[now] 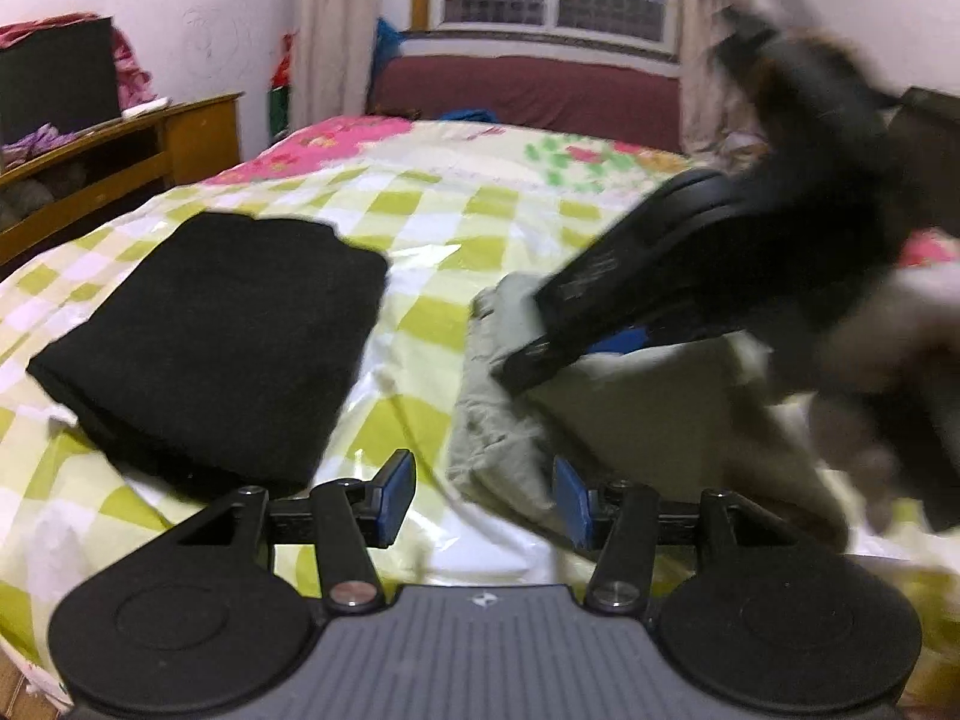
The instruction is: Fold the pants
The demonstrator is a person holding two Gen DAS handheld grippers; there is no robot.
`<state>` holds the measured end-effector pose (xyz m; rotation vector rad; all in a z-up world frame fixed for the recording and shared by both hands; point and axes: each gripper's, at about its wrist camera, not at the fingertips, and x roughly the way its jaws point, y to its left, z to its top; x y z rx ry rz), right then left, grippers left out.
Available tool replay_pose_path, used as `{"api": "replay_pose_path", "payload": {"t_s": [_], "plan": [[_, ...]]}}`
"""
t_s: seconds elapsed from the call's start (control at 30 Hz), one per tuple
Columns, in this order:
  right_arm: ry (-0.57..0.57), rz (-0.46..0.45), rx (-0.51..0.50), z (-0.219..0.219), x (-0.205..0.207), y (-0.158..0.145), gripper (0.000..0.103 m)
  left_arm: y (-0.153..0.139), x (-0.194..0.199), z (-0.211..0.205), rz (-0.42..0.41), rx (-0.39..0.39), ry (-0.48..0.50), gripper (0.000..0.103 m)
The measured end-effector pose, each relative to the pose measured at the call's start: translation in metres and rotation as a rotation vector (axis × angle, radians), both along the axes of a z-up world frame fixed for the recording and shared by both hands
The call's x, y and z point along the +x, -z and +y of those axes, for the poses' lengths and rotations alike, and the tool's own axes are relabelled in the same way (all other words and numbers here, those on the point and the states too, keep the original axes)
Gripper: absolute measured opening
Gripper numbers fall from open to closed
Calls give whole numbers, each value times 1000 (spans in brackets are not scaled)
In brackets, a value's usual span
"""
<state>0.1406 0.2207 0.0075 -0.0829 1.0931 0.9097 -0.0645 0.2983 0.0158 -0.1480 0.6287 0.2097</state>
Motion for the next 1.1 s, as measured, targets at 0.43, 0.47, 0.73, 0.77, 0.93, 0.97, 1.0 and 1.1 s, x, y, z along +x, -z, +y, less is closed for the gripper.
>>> {"api": "replay_pose_path", "payload": {"t_s": [0.43,0.47,0.73,0.77,0.93,0.97,1.0,1.1], "plan": [[-112,-179,-34,5,41,-30,65,-3,20,-27,-6,-351,42,83],[-125,-171,-43,10,44,-26,65,-3,24,-30,-6,-348,17,84],[-213,-124,-85,21,53,-5,25,4,59,-57,19,-118,-76,81],[-215,-122,-75,18,51,-8,18,8,62,-56,34,-100,-79,64],[-149,-112,11,-1,61,-29,13,15,57,-27,72,-131,-138,29],[-126,-112,32,-6,65,-33,12,13,52,-20,59,-139,-157,29],[-109,-112,45,-9,69,-35,12,11,47,-13,45,-150,-176,29],[-42,-124,62,-15,82,-35,15,14,43,0,32,-185,-199,31]]}}
